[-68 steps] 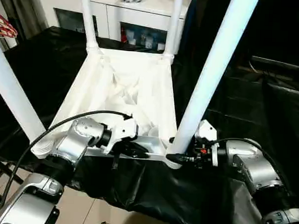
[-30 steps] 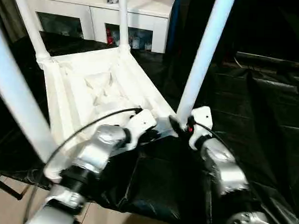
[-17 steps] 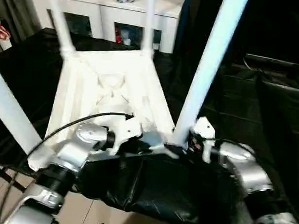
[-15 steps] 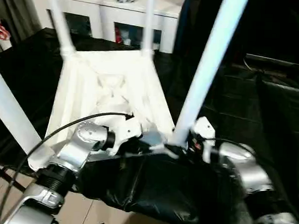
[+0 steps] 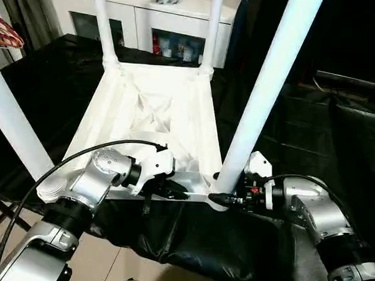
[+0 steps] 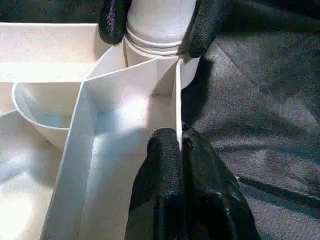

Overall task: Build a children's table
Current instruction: Rotate leg to tighten

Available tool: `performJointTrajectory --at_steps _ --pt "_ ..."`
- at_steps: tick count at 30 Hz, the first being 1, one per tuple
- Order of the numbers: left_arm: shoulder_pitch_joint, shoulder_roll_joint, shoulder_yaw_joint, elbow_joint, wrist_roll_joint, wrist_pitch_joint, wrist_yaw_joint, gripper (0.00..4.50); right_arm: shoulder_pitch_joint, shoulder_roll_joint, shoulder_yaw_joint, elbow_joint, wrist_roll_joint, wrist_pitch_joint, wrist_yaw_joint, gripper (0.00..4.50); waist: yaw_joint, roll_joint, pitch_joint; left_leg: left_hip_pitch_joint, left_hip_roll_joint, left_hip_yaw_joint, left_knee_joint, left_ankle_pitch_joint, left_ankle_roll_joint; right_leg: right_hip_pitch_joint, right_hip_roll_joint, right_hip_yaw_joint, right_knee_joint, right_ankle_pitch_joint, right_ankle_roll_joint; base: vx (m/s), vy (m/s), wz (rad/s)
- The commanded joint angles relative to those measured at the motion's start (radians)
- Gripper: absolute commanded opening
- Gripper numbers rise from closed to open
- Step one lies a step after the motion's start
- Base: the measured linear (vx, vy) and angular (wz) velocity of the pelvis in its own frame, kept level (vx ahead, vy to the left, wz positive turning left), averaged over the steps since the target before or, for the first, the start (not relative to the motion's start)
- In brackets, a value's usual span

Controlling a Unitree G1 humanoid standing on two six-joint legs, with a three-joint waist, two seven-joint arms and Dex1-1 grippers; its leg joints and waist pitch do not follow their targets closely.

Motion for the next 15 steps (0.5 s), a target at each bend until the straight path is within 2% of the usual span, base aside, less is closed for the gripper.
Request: performJointTrajectory --at_steps 1,5,7,8,10,12,14,15 --pt "-0.049 -0.017 -0.004 -0.006 -0.014 -0.017 0.005 0.00 -0.001 0.016 0.039 -0.027 0.020 0.007 0.061 2.63 -0.002 0.003 -0.062 0.004 0.030 -0.002 -0.060 -0.214 0.042 0.056 -0.058 0.051 -0.061 -0.185 -0.213 0.000 0.000 0.00" --pt "-0.042 -0.026 0.019 -0.005 -0.014 0.009 0.064 0.00 0.026 0.040 0.024 -0.036 0.019 0.002 -0.004 2.62 0.000 -0.002 -0.062 0.004 0.031 -0.001 -0.060 -0.205 0.045 0.055 -0.058 0.052 -0.059 -0.180 -0.212 0.000 0.000 0.00" --pt "-0.041 -0.030 0.025 -0.006 -0.014 0.018 0.080 0.00 0.028 0.048 0.019 -0.034 0.018 -0.001 -0.023 2.62 0.003 0.000 -0.061 0.005 0.030 -0.001 -0.061 -0.211 0.042 0.054 -0.060 0.052 -0.061 -0.200 -0.207 0.000 0.000 0.00" --pt "-0.041 -0.042 0.036 -0.004 -0.009 0.024 0.124 0.00 0.031 0.067 0.007 -0.024 0.005 -0.013 -0.081 2.62 0.002 -0.006 -0.060 0.005 0.030 -0.002 -0.062 -0.213 0.038 0.054 -0.060 0.052 -0.064 -0.217 -0.199 0.000 0.000 0.00" --pt "-0.028 -0.074 0.055 -0.014 0.008 0.045 0.225 0.00 0.039 0.133 -0.027 0.005 -0.020 -0.025 -0.251 2.62 -0.003 -0.003 -0.057 0.008 0.029 -0.005 -0.066 -0.237 0.013 0.049 -0.063 0.053 -0.071 -0.284 -0.176 0.000 0.000 0.00" --pt "-0.020 -0.089 0.057 -0.016 0.019 0.048 0.269 0.00 0.040 0.159 -0.037 0.020 -0.037 -0.039 -0.324 2.62 -0.011 -0.006 -0.058 0.002 0.026 -0.008 -0.068 -0.240 0.002 0.055 -0.063 0.052 -0.072 -0.306 -0.157 0.000 0.000 0.00" --pt "-0.016 -0.105 0.055 -0.021 0.026 0.056 0.296 0.00 0.040 0.177 -0.047 0.028 -0.042 -0.045 -0.369 2.62 -0.021 -0.007 -0.059 0.003 0.026 -0.008 -0.067 -0.234 0.004 0.053 -0.062 0.053 -0.071 -0.286 -0.158 0.000 0.000 0.00" --pt "-0.013 -0.138 0.053 -0.030 0.039 0.078 0.354 0.00 0.035 0.215 -0.070 0.045 -0.050 -0.040 -0.461 2.62 -0.023 -0.012 -0.060 0.002 0.027 -0.007 -0.066 -0.218 0.009 0.052 -0.062 0.054 -0.068 -0.265 -0.165 0.000 0.000 0.00"
